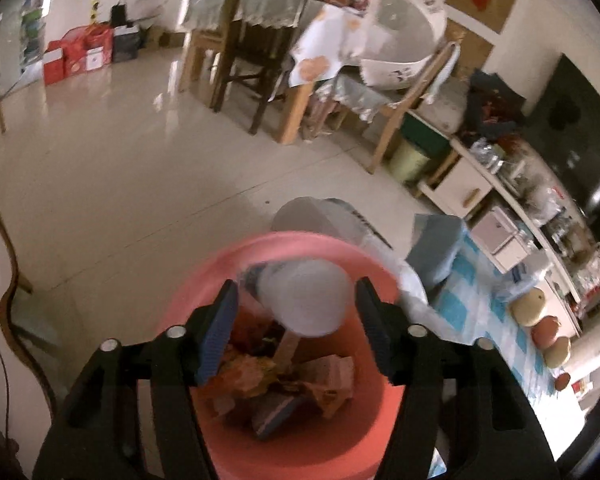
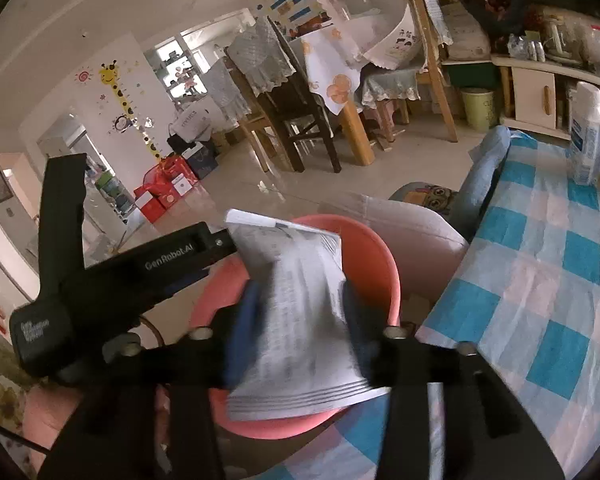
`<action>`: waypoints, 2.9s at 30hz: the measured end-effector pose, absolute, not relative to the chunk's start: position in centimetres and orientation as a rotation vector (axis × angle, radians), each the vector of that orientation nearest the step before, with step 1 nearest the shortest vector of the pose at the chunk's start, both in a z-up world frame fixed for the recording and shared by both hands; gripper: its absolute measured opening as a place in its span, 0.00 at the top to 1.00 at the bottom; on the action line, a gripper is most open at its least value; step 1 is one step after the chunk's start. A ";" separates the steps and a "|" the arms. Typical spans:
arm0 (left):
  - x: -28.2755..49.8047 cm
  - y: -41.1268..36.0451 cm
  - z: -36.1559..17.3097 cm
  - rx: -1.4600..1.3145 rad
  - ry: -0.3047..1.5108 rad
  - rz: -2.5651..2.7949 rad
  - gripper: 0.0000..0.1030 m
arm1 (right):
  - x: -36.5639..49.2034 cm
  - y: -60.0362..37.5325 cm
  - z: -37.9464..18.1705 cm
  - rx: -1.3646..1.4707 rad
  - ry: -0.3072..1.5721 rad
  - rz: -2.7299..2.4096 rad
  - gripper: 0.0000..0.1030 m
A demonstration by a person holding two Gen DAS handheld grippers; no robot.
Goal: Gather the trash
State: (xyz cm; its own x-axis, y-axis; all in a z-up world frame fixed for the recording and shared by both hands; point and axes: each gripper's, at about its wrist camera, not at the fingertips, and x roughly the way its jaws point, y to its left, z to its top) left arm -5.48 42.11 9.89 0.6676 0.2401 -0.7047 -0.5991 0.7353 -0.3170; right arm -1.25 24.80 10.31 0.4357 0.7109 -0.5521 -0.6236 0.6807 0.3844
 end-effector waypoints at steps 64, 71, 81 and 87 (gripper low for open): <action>-11.8 13.0 16.4 0.006 0.433 0.007 0.04 | -15.2 -5.5 12.3 0.004 0.547 0.120 0.10; -15.7 8.1 16.4 0.079 0.386 0.001 0.04 | -18.8 -9.2 12.3 -0.015 0.497 0.022 0.09; -20.0 3.5 15.3 0.119 0.401 -0.058 0.04 | -23.2 -13.2 11.0 -0.027 0.479 -0.081 0.09; -22.0 1.1 14.5 0.164 0.409 -0.112 0.04 | -25.3 -14.9 10.9 -0.022 0.455 -0.143 0.09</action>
State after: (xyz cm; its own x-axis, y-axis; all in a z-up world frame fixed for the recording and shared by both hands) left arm -22.00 1.11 14.49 0.9115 -0.0754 -0.4042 0.1413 0.9806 0.1357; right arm -25.29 -14.87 10.87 0.8884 -0.1424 -0.4364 0.1326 0.9897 -0.0530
